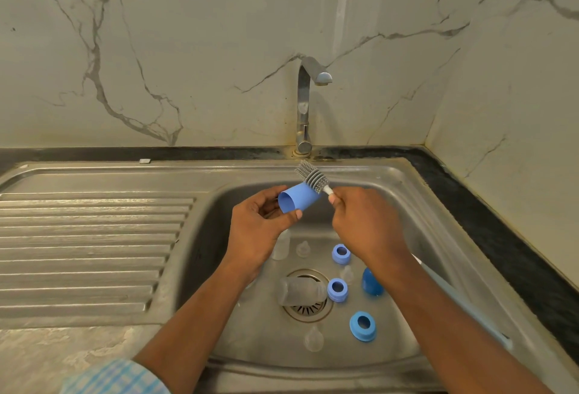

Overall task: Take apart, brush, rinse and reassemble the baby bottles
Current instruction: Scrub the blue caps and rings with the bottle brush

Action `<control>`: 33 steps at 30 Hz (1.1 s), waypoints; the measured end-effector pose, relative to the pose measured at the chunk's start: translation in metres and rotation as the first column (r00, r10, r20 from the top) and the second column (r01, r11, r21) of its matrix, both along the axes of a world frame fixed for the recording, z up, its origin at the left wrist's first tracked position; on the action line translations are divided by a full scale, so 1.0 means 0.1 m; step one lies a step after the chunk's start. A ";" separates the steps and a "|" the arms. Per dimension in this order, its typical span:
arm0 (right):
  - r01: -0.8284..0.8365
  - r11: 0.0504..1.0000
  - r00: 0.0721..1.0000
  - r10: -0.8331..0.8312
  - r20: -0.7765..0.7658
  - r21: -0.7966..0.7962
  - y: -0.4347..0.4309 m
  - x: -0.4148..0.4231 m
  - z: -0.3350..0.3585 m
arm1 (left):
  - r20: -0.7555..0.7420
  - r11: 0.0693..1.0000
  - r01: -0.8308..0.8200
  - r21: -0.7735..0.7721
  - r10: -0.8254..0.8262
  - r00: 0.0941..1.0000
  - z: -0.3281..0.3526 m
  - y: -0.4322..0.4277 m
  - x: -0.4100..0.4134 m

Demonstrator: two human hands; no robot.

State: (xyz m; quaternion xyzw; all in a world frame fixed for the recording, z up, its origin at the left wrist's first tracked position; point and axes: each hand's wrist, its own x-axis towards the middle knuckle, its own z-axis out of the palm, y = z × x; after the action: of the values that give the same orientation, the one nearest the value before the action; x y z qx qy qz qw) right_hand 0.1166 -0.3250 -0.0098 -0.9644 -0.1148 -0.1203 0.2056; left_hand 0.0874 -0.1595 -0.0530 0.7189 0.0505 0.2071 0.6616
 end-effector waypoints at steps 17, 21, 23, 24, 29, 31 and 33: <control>-0.170 0.985 0.984 0.170 -0.049 0.013 0.16 -0.20 -0.01 | 0.045 0.994 -0.098 0.052 0.096 0.994 -0.03 0.09 0.03; -0.055 0.998 0.998 0.055 -0.014 0.005 0.09 -0.10 0.02 | 0.059 0.994 -0.083 0.075 0.079 0.995 -0.05 0.06 0.04; 0.033 0.999 0.999 -0.033 0.002 0.013 -0.03 -0.01 0.03 | 0.059 0.993 -0.056 0.101 0.050 0.997 -0.06 0.02 0.03; 0.060 0.998 0.998 -0.060 0.005 0.020 -0.08 0.01 0.02 | 0.059 0.995 -0.041 0.089 0.035 0.998 -0.05 0.01 0.02; 0.041 0.998 0.999 -0.040 -0.022 0.051 -0.15 0.05 0.01 | 0.066 0.996 -0.004 -0.090 0.010 0.998 0.03 0.02 -0.01; -0.008 0.998 0.998 0.012 -0.060 0.061 -0.13 0.05 0.00 | 0.054 0.993 -0.001 -0.116 0.007 0.999 0.03 0.03 0.00; -0.019 0.997 0.997 0.025 -0.076 0.080 -0.12 0.06 -0.01 | 0.036 0.988 0.007 -0.154 -0.001 0.999 0.00 0.05 0.01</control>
State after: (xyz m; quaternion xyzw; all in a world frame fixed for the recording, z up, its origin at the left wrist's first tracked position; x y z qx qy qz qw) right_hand 0.1223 -0.3368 -0.0108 -0.9581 -0.1128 -0.0851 0.2492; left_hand 0.0882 -0.1542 -0.0533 0.6619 0.0531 0.2140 0.7164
